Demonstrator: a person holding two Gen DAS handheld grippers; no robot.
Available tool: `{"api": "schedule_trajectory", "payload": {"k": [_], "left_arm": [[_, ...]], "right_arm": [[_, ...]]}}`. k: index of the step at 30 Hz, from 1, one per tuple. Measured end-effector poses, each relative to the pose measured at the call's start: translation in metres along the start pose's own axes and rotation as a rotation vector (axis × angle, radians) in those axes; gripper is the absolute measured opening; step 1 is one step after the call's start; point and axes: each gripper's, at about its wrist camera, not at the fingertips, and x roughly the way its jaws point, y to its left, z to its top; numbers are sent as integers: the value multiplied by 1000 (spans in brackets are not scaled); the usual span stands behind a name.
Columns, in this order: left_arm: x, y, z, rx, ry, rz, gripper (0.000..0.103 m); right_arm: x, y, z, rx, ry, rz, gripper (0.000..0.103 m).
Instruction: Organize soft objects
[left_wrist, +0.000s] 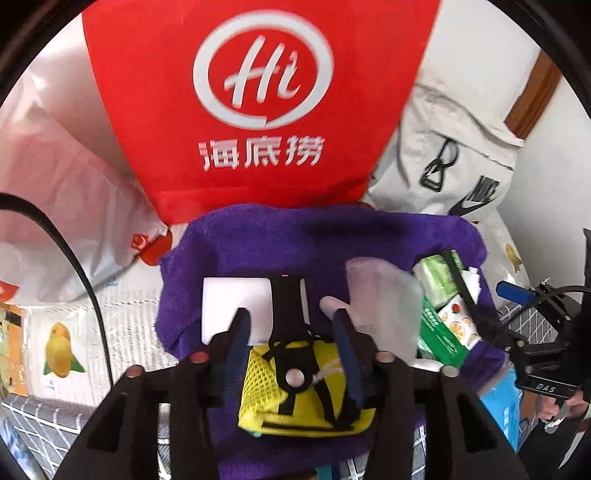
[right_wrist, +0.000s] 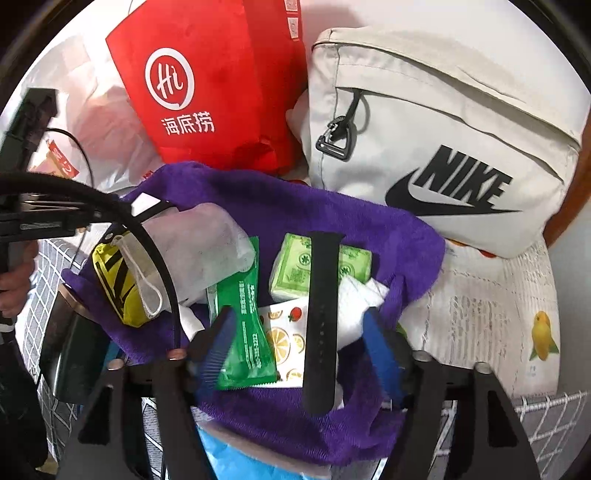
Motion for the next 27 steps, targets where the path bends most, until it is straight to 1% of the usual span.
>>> {"api": "schedule_trajectory", "payload": {"k": [2,3,5,6,8,9,10,13,14,16,17,19,23,27], "left_arm": [[-16,-5,-3,30,-36,33,63],[-21,-6,-4,38,-45,39,65],[-36,-12,-9,58,-66,46,75],[-45,-15,-12,67,-81,51,78],[-59,-19,-17,78,-105,63,85],[-68,-22,-22,82,-122,68,86],[-74,-23,-24,82,-131,71,89],[-98,-29,-39,76,-158,72,97],[-104,-31,-45,72,-169,73,99],[-118,-35,-57,62,-190,82,101],[-124,-37,-63,57,-200,88,103],[-136,-41,-76,46,-226,97,103],[-151,-51,-104,17,-250,100,103],[-162,-61,-136,-15,-250,84,103]], "right_arm": [[-3,2,-3,8,9,-19,73],[-5,3,-4,13,13,-24,73],[-10,6,-6,21,16,-31,74],[-12,8,-6,22,15,-35,75],[-21,12,-8,32,8,-43,83],[-26,15,-10,39,5,-44,85],[-30,18,-11,44,4,-46,89],[-46,28,-20,62,-9,-75,95],[-51,31,-23,66,-15,-84,97],[-62,37,-29,73,-32,-103,97],[-69,41,-34,78,-41,-112,100],[-82,47,-43,87,-61,-129,103],[-116,67,-67,77,-116,-187,103],[-143,78,-90,99,-134,-177,103]]}}
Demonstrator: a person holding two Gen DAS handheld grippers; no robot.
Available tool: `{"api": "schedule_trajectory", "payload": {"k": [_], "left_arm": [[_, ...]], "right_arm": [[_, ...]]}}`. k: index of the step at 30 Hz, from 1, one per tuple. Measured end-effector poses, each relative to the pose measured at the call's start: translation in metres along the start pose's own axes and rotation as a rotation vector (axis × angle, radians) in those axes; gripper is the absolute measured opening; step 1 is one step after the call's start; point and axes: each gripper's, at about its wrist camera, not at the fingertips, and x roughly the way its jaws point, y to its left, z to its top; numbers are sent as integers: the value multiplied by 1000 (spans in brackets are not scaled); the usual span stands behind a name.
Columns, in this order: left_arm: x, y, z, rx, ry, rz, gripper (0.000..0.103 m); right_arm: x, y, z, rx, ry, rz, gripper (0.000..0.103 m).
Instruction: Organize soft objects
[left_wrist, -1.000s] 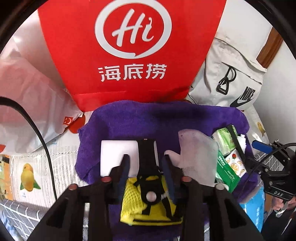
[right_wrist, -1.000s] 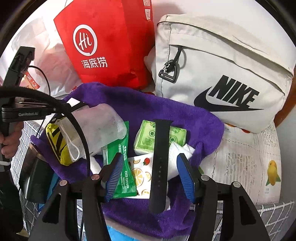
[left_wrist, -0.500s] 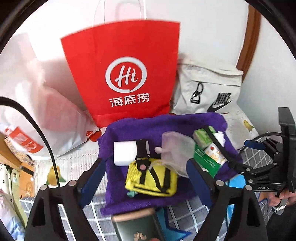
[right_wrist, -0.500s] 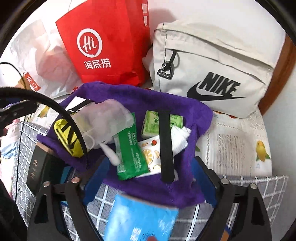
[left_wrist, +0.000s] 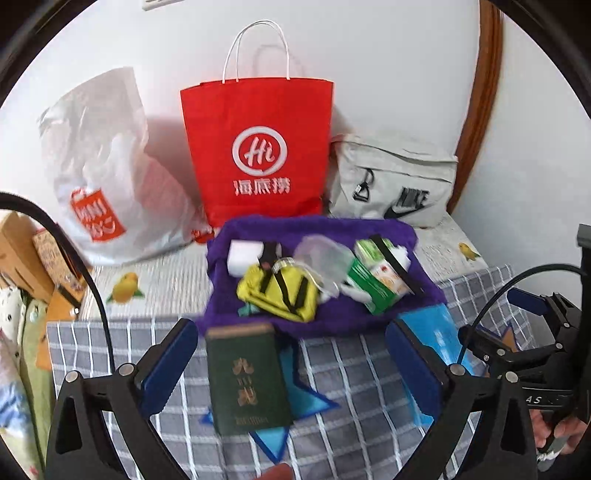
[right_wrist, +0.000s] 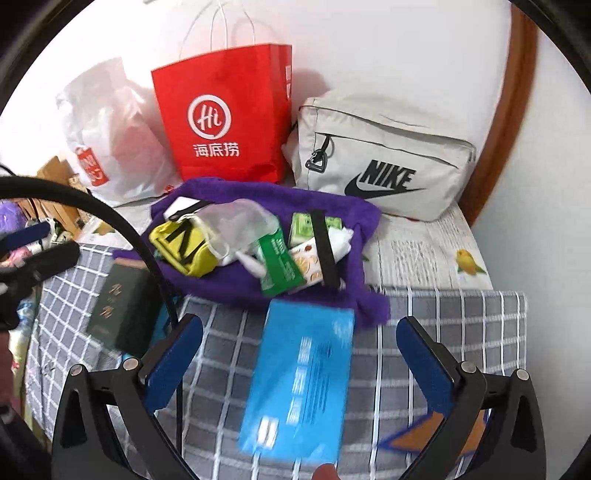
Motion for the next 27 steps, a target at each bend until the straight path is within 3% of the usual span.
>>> {"api": "schedule_trajectory", "payload": {"k": [7,15,27], "left_arm": [[-54,-12,-44,-44,-72,21,103],[-79,-22,-85,-47,-51,25,103],[-128,-17,-117,-59,-86,72,103]], "right_arm": [[-51,-4,-40,91,-41,-13,103],[-102,-3,-76,94,-112,-45,103],[-146,8,-103,89,-158,-38,103]]}}
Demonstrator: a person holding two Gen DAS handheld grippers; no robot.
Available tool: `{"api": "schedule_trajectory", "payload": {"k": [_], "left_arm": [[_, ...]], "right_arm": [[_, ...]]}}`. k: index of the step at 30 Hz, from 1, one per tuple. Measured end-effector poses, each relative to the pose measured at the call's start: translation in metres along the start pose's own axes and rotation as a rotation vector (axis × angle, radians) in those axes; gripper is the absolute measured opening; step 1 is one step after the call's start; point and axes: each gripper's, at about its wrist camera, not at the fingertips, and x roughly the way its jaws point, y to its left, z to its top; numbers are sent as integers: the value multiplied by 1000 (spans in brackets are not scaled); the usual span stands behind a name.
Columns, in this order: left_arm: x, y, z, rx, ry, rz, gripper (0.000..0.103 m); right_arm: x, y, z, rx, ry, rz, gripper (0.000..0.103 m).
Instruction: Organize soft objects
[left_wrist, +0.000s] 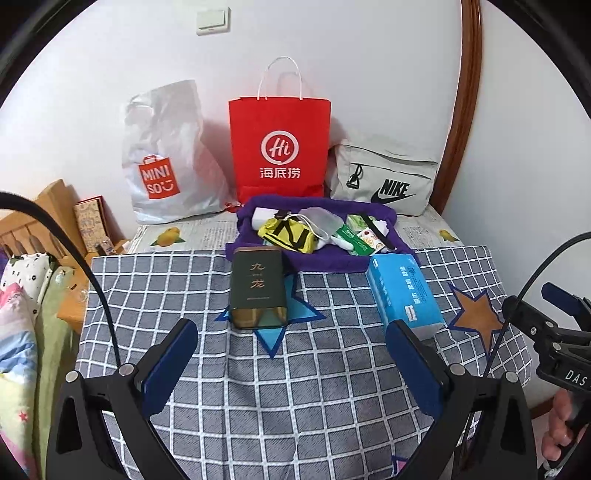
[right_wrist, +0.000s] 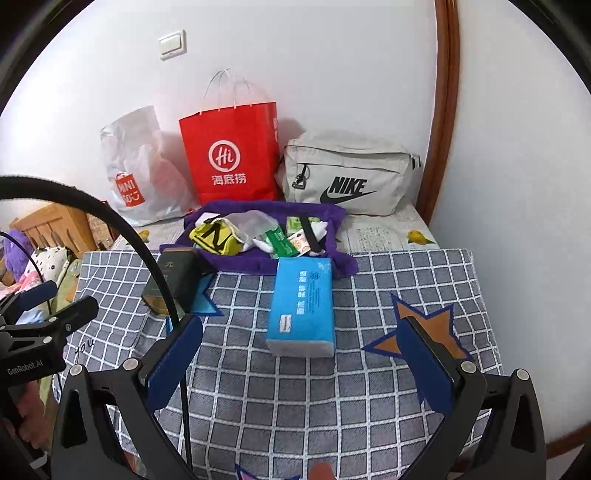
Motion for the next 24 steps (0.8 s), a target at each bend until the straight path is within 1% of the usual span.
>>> {"api": "schedule_trajectory", "payload": {"k": [5,11,15,24], "left_arm": [[-5,-1,-4,15,-5,16,103],[-4,-7,-3,29,-4,1,103],[-3,-8,-5,39,1,4,103],[-8,-6,-6,31,-8,-14,103]], "right_arm": [[-2,0,-6,-7,5,-12,103],[-5,-1,-5,-2,-1,-14,103],[-7,0,-6,-6,-2,3,103],[-12,5,-5,-19,-13,-15,103]]}}
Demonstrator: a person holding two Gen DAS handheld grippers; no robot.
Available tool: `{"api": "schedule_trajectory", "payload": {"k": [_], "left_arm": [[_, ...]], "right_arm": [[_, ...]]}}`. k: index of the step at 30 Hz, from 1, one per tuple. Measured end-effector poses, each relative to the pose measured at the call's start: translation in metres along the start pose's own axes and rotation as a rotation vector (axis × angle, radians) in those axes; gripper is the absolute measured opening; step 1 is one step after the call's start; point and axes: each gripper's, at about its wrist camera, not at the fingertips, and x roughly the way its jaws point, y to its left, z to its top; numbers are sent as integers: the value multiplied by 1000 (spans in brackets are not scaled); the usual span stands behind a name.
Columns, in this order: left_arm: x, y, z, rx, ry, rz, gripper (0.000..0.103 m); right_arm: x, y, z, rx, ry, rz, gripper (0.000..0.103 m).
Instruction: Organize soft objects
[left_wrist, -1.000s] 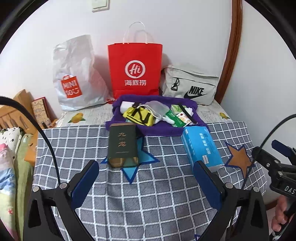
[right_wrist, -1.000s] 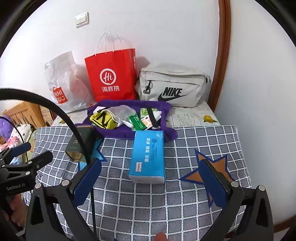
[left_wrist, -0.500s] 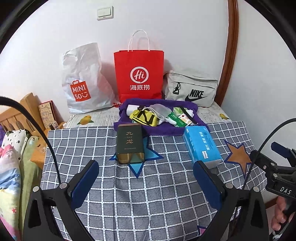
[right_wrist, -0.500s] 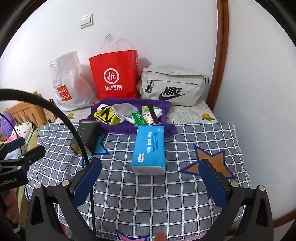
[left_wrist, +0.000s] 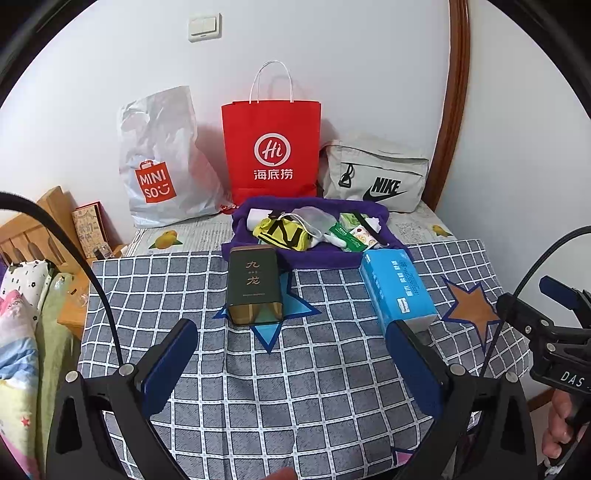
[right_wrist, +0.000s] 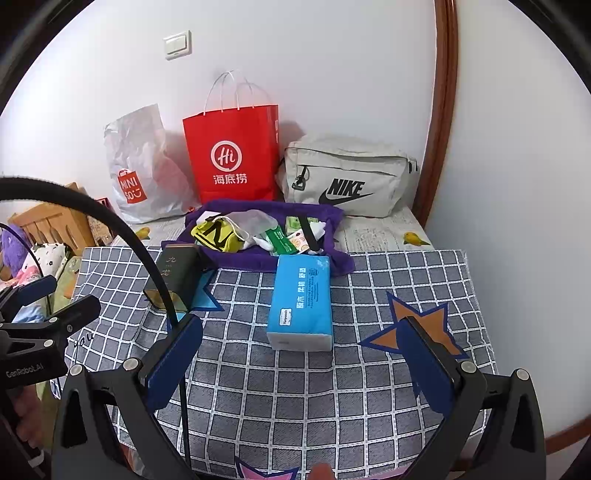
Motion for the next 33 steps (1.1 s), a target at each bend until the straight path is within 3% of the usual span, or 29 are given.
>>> {"api": "schedule_trajectory", "payload": {"k": [33], "left_arm": [[-6,-4,-1,7,-5,4,103]], "right_arm": [[-2,4,-4,3,6,9,103]]}}
